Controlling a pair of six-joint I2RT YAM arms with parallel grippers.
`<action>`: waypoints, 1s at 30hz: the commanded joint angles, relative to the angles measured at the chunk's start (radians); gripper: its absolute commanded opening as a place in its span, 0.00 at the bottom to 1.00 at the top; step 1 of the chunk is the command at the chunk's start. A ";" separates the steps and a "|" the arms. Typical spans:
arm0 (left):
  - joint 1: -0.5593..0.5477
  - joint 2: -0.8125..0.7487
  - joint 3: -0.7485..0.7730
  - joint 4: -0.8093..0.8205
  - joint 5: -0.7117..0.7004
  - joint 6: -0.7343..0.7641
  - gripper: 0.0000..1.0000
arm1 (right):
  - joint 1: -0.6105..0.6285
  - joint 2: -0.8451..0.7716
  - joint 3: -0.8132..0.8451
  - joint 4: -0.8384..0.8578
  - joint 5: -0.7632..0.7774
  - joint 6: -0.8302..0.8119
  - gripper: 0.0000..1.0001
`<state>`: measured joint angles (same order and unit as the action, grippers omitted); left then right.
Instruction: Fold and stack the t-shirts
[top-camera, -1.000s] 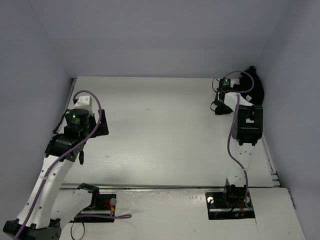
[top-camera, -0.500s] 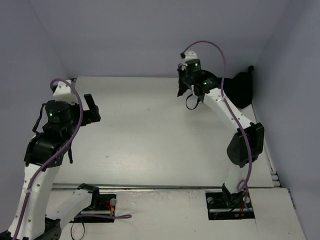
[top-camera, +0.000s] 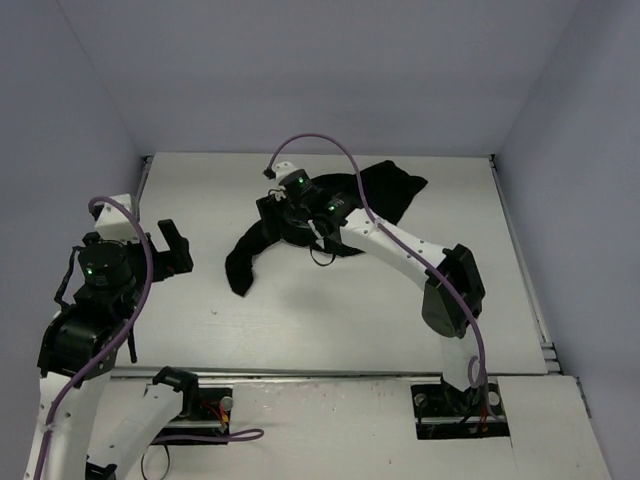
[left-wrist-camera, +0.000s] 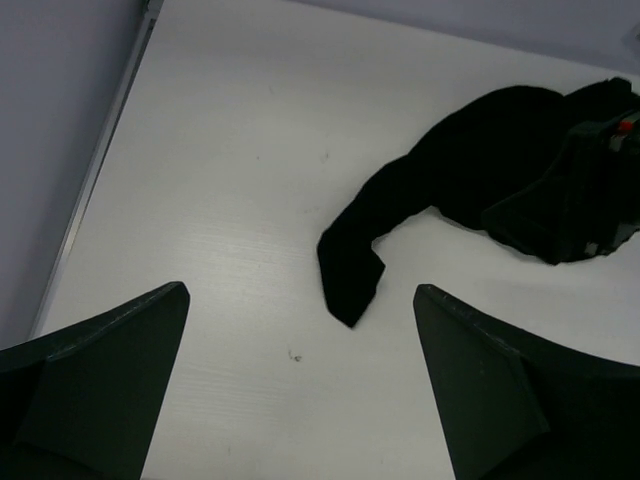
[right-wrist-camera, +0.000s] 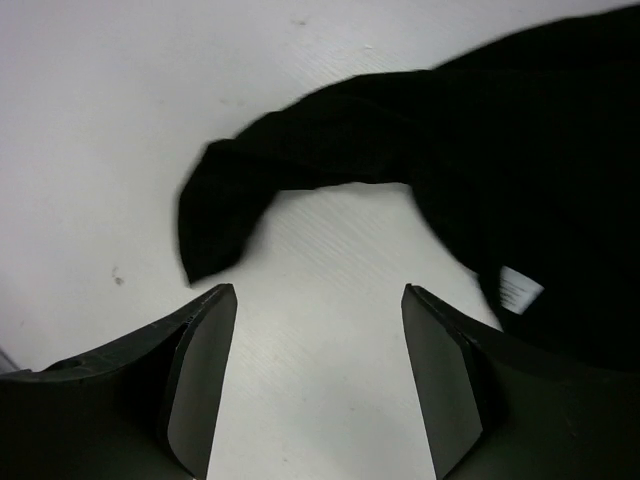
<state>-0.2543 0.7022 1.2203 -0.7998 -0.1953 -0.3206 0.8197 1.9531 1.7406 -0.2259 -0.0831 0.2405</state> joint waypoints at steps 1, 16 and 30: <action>-0.003 0.065 -0.075 0.019 0.018 -0.031 0.96 | -0.136 -0.142 -0.001 0.045 0.124 -0.017 0.67; 0.026 0.583 -0.306 0.382 0.044 -0.103 0.96 | -0.544 -0.274 -0.382 0.044 0.106 0.039 0.66; 0.062 0.874 -0.236 0.488 0.050 -0.141 0.93 | -0.485 -0.148 -0.388 0.067 0.070 0.072 0.66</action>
<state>-0.1962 1.5764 0.9320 -0.3872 -0.1222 -0.4375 0.2766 1.7938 1.3569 -0.2045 -0.0192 0.2996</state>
